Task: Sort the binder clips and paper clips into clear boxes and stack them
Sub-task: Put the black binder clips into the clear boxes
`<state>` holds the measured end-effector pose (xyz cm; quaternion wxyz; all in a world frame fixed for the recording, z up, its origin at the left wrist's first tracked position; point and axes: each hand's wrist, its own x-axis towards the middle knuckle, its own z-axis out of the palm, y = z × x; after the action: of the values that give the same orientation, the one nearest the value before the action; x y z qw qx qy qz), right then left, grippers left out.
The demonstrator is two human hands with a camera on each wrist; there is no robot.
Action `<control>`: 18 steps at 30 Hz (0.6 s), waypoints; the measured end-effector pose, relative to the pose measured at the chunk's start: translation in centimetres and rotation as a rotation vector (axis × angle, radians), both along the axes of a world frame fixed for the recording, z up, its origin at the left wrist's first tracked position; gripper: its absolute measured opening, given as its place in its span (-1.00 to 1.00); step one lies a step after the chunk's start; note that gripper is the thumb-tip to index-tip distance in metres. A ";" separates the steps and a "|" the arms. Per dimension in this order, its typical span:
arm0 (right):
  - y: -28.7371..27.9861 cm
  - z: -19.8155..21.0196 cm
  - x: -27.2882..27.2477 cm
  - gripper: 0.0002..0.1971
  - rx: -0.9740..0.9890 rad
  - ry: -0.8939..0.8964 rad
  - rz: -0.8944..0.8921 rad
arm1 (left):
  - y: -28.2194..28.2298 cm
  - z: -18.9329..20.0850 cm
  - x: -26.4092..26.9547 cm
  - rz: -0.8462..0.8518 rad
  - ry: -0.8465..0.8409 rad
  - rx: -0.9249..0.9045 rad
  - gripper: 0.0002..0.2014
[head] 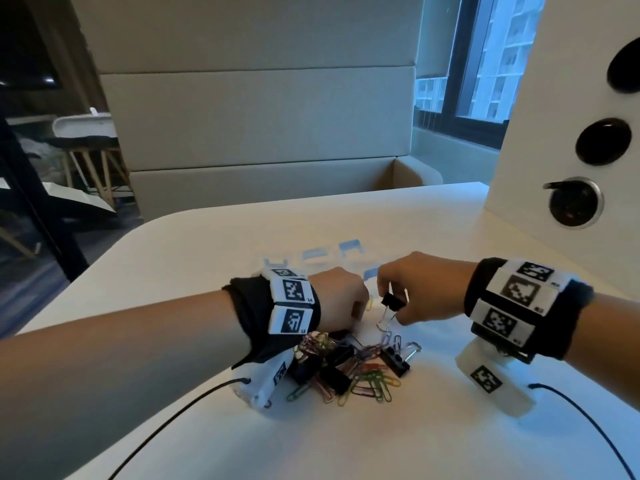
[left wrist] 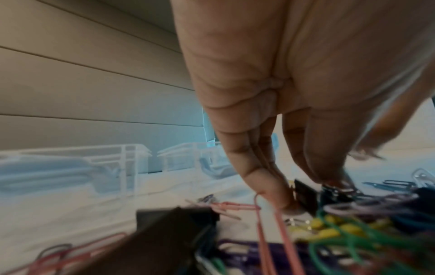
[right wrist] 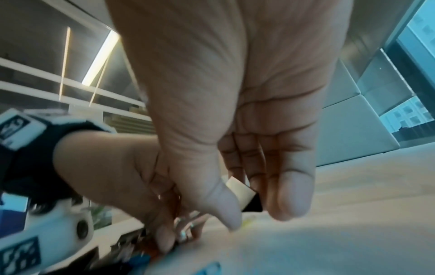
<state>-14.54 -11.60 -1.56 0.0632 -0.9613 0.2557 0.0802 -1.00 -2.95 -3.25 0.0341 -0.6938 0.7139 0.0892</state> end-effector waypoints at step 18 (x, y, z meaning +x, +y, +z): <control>-3.5 1.2 6.0 -0.68 -0.009 -0.267 -0.178 | 1.9 1.1 0.5 0.007 0.092 0.136 -0.67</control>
<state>-8.56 -15.08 -0.33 0.0991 -0.9373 0.3295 -0.0554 -0.49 -1.06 -2.17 0.0479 -0.6875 0.7045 0.1695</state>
